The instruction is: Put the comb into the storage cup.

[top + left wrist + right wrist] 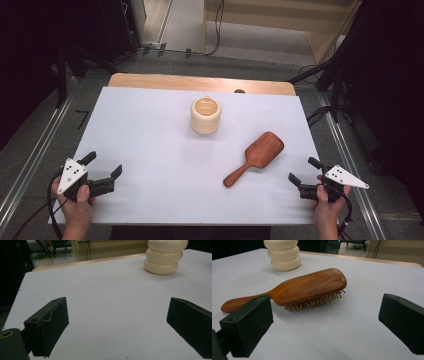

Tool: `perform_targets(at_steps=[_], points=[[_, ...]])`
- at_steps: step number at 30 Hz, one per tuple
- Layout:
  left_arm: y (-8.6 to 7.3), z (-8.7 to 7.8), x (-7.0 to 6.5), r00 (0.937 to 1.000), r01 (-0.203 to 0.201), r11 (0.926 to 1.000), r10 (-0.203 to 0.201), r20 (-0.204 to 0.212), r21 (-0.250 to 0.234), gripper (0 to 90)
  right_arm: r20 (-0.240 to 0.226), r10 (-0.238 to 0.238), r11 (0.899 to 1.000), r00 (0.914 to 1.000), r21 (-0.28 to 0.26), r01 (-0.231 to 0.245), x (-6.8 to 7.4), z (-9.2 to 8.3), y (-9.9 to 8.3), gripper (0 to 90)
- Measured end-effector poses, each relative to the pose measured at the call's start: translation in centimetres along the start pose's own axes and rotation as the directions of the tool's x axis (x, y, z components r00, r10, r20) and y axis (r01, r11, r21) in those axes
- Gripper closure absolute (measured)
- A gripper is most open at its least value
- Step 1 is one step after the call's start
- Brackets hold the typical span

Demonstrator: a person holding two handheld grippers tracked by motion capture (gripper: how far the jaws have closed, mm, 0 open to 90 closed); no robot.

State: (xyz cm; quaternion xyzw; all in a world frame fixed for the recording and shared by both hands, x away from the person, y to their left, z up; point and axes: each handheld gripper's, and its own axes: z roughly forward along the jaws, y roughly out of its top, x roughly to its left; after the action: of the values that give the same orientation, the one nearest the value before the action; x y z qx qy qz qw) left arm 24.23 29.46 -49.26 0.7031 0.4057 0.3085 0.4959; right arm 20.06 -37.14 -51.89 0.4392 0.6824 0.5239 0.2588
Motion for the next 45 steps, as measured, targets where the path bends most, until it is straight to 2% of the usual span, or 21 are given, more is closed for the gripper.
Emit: perform_targets(at_steps=[3, 10, 14, 16, 24, 29, 36, 41, 45], points=[[0.1, 0.1, 0.0, 1.0, -0.003, 1.0, 0.003, 0.001, 0.006, 4.3, -0.002, -0.002, 1.0, 1.0, 0.0, 0.002, 0.1, 0.0, 0.0, 0.0], [0.1, 0.0, 0.2, 0.9998, 0.02, 0.9998, -0.02, 0.001, 0.0, 4.3, -0.003, -0.007, 1.0, 1.0, 0.003, 0.007, 0.1, 0.1, 0.0, 0.0], [0.2, 0.0, 0.1, 0.9999, 0.012, 0.9999, -0.012, -0.001, 0.01, 4.3, -0.003, -0.007, 1.0, 1.0, 0.002, 0.007, 0.2, 0.1, 0.0, 0.0], [0.4, 0.0, 0.0, 1.0, -0.007, 0.9997, 0.007, -0.002, 0.022, 4.3, -0.005, -0.01, 1.0, 0.9999, 0.003, 0.01, 0.2, 0.1, 0.0, 0.0], [1.4, 0.1, -0.5, 1.0, -0.007, 0.9992, 0.007, -0.005, 0.039, 4.4, -0.005, -0.016, 1.0, 0.9999, 0.005, 0.016, 0.2, 0.1, 0.0, 0.0], [2.5, 0.5, -1.6, 0.9995, -0.025, 0.998, 0.024, 0.023, 0.059, 4.4, -0.007, -0.02, 1.0, 0.9998, 0.007, 0.02, 0.3, 0.2, 0.0, 0.0], [4.4, 1.5, -3.1, 0.9957, -0.06, 0.9964, 0.056, 0.073, 0.059, 4.3, -0.01, -0.021, 1.0, 0.9997, 0.003, 0.021, 0.3, 0.1, 0.0, 0.0], [6.2, 2.5, -4.4, 0.99, -0.084, 0.995, 0.077, 0.118, 0.054, 4.3, -0.019, -0.021, 1.0, 0.9996, 0.003, 0.021, 0.3, 0.1, 0.0, 0.0], [7.0, 3.0, -4.9, 0.9868, -0.098, 0.9936, 0.09, 0.135, 0.055, 4.3, -0.021, -0.019, 1.0, 0.9996, 0.002, 0.019, 0.3, 0.1, 0.0, 0.0]])
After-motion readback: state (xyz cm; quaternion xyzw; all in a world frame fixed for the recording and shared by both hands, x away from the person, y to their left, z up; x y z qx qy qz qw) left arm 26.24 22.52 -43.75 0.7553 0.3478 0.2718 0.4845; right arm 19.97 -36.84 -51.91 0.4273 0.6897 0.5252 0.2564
